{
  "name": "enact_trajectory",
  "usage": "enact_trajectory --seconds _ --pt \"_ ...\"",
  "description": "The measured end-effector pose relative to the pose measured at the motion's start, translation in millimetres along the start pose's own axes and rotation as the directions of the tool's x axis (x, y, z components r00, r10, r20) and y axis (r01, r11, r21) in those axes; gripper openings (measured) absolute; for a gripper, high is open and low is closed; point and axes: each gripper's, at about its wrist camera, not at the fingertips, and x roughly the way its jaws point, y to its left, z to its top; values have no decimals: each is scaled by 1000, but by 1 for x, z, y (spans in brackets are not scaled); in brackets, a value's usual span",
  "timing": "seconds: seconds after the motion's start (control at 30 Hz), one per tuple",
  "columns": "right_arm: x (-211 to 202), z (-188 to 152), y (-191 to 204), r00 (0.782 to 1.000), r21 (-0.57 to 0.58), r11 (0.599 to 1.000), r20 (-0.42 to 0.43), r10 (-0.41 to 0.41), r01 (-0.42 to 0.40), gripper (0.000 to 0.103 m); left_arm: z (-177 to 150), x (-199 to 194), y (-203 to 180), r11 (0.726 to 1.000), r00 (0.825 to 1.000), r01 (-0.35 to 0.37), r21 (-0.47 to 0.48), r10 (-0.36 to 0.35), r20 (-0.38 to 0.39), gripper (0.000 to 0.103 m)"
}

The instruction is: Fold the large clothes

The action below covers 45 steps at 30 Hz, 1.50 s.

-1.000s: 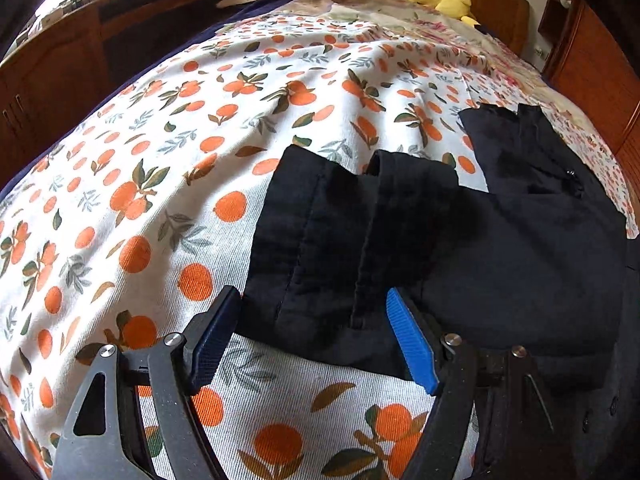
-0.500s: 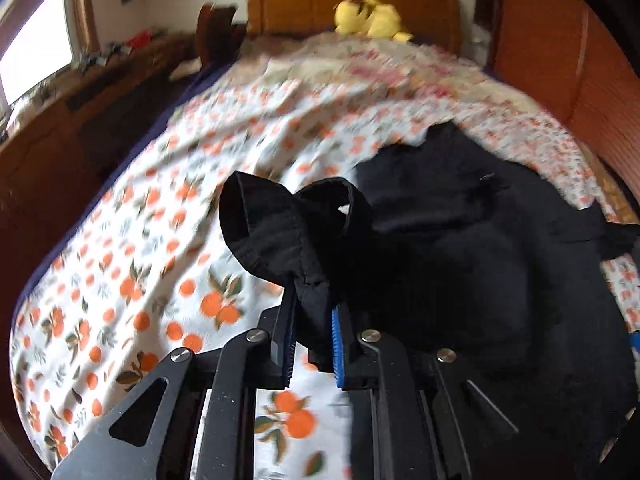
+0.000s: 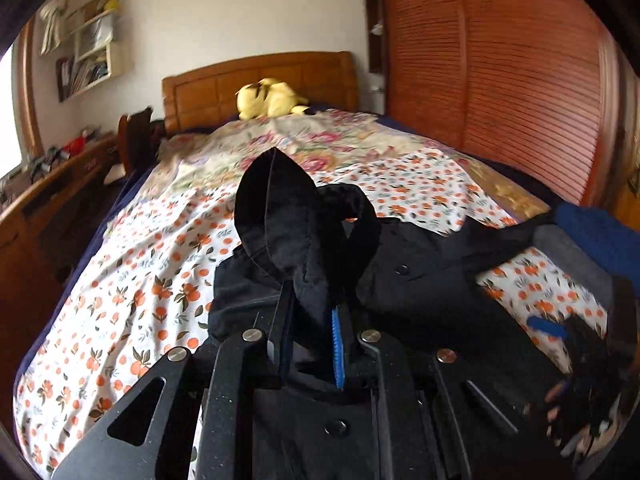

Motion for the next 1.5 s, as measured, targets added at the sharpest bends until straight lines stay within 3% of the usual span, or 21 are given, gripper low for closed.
enact_trajectory --seconds 0.2,0.33,0.43,0.5,0.53,0.6,0.93,1.23,1.5 --pt "-4 -3 -7 999 35 998 -11 -45 45 103 -13 -23 -18 998 999 51 28 -51 8 16" --pt "-14 2 -3 998 40 998 12 -54 53 103 -19 -41 -24 995 994 102 15 -102 40 43" --pt "-20 2 -3 998 40 997 17 -62 61 103 -21 -57 -29 991 989 129 17 -130 65 44" --pt "-25 1 -5 998 44 997 22 -65 64 103 -24 -64 -31 991 989 130 21 -131 74 54" --pt "-28 1 -4 998 46 997 25 -66 64 103 -28 -68 -30 992 989 125 22 -126 82 66" --pt "-33 0 -8 997 47 996 30 -74 73 103 -36 -74 -29 993 988 118 22 -119 102 79" --pt "-55 -10 -12 996 47 996 44 -76 74 103 -99 -51 -10 999 997 40 -11 -39 59 79" --pt "-37 -34 -15 994 8 997 -72 -79 80 103 -141 5 18 992 999 39 -119 -40 0 79" --pt "-8 -39 -19 983 18 997 -168 -75 79 99 -165 29 18 993 1000 16 -115 -15 8 79"
